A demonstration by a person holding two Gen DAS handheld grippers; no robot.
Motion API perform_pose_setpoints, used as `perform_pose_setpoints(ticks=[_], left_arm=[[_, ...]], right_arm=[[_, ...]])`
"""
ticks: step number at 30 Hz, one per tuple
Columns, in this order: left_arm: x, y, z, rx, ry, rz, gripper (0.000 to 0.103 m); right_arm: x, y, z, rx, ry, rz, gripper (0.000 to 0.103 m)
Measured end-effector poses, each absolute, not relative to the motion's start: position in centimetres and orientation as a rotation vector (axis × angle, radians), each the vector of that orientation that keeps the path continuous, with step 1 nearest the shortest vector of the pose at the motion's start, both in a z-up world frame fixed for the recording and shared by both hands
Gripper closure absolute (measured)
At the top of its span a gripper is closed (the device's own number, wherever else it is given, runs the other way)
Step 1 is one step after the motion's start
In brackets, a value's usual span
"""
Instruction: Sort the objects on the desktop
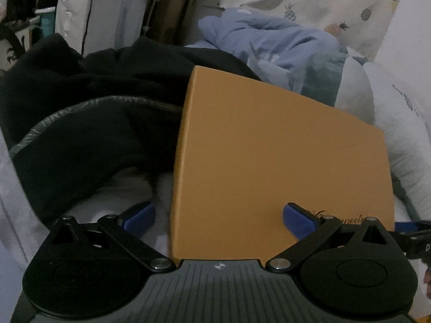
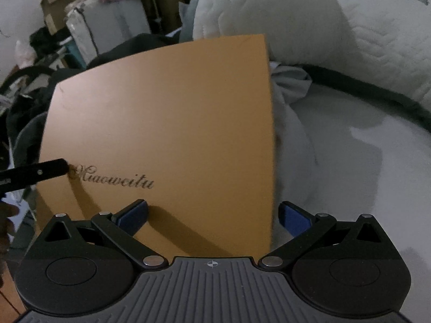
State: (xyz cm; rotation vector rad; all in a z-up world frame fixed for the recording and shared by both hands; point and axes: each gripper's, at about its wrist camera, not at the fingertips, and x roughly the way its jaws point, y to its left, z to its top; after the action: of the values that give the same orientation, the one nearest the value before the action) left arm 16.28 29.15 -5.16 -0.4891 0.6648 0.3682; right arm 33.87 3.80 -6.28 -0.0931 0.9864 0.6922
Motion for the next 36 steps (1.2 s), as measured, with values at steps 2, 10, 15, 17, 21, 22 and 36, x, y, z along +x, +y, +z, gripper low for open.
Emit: perform_pose_setpoints(ticks=[2,10,15,17,21,22,36], left_arm=[[16.5,29.2,-5.3,-0.504,0.671,0.358,0.000],[16.5,28.6,-5.2,-0.512,0.677,0.392,0.000],[16.6,28.3,-4.6,-0.499,0.686,0.405,0.000],[16.4,28.3,-4.4,-0.506,0.688,0.412,0.000],[15.9,28.2,-4.0,-0.529,0.686,0.420,0.000],[15.8,28.1,-3.8,-0.527,0.684,0.419,0.000],[14.3,26.6,-0.7,-0.522,0.653,0.412,0.000]], right_arm=[[33.9,3.9,-6.4,-0.084,0.988,0.693,0.000],[34.0,3.9,-6.6,-0.060,0.995,0.678,0.000],[34.0,4.7,-5.7,-0.093,1.023,0.646,0.000],[33.9,5.0,-5.4,-0.102,1.036,0.637,0.000],[33.4,5.0,-5.0,-0.104,1.052,0.630,0.000],[33.3,4.9,-4.9,-0.102,1.057,0.629,0.000],[31.0,3.4,-0.8,-0.081,1.005,0.622,0.000]])
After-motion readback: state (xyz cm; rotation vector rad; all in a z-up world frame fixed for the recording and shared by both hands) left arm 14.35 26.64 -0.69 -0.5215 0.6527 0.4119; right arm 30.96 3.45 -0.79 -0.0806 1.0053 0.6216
